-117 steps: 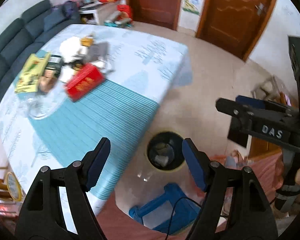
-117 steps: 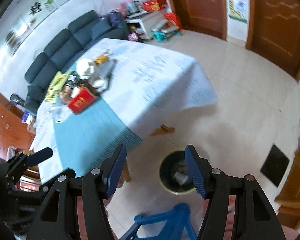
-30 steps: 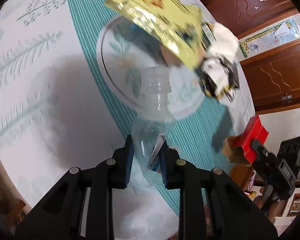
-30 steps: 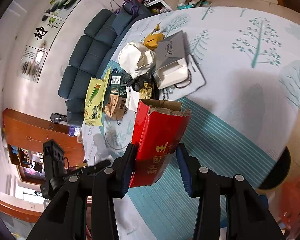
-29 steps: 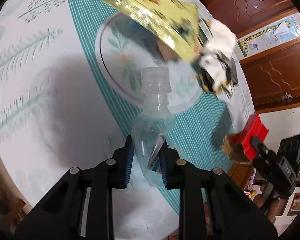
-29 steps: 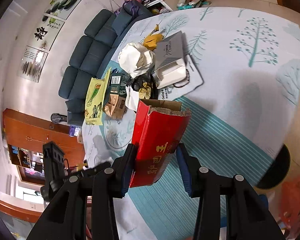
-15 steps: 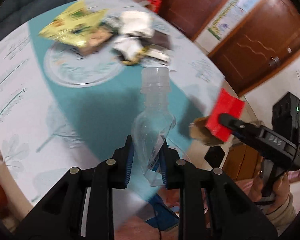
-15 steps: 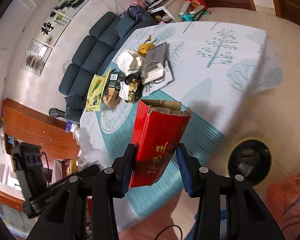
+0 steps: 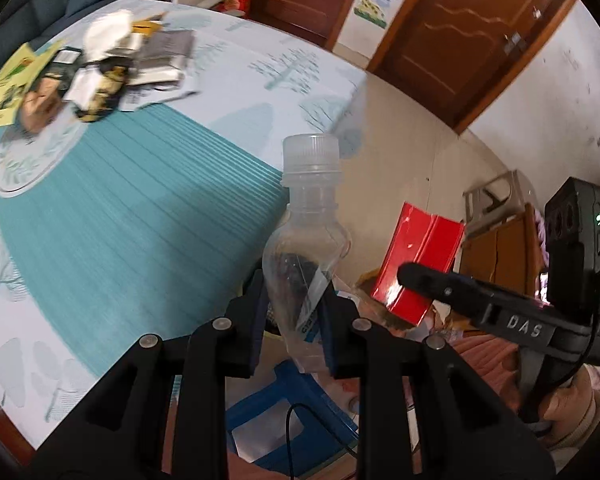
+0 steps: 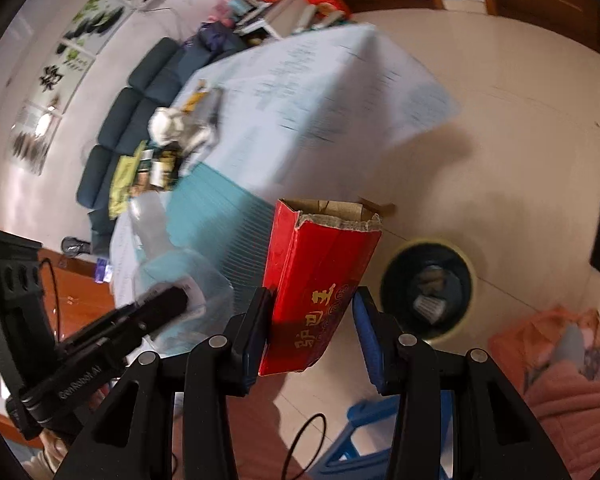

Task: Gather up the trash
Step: 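Carry the red box and plastic bottle over the trash bin with both grippers, then open the right gripper to drop the red box into the bin, then move both grippers back over the table toward the remaining trash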

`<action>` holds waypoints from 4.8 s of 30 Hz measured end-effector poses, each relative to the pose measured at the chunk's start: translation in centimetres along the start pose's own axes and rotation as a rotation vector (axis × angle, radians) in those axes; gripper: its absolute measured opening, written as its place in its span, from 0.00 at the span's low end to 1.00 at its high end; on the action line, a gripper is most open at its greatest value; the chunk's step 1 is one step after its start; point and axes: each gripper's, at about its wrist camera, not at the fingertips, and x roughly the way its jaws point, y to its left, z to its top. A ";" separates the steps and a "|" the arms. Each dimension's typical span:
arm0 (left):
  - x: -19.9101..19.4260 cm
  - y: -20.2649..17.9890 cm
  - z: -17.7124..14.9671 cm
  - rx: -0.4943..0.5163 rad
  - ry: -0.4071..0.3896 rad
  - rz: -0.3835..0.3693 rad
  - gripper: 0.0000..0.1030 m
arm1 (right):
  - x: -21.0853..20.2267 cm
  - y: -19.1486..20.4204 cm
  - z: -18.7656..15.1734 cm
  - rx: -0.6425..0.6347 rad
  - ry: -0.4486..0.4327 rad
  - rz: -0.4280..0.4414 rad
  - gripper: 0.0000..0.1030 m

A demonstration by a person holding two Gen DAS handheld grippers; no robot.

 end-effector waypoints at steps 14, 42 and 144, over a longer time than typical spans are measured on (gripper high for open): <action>10.3 -5.5 -2.8 0.109 0.105 0.116 0.20 | 7.0 -9.9 -2.0 0.091 0.073 -0.110 0.40; 28.6 -4.1 -3.3 0.157 0.277 0.197 0.21 | 19.6 -20.3 1.0 0.245 0.160 -0.184 0.40; -14.3 31.7 13.5 -0.181 -0.176 0.269 0.60 | 11.2 29.1 15.9 -0.392 0.065 0.047 0.65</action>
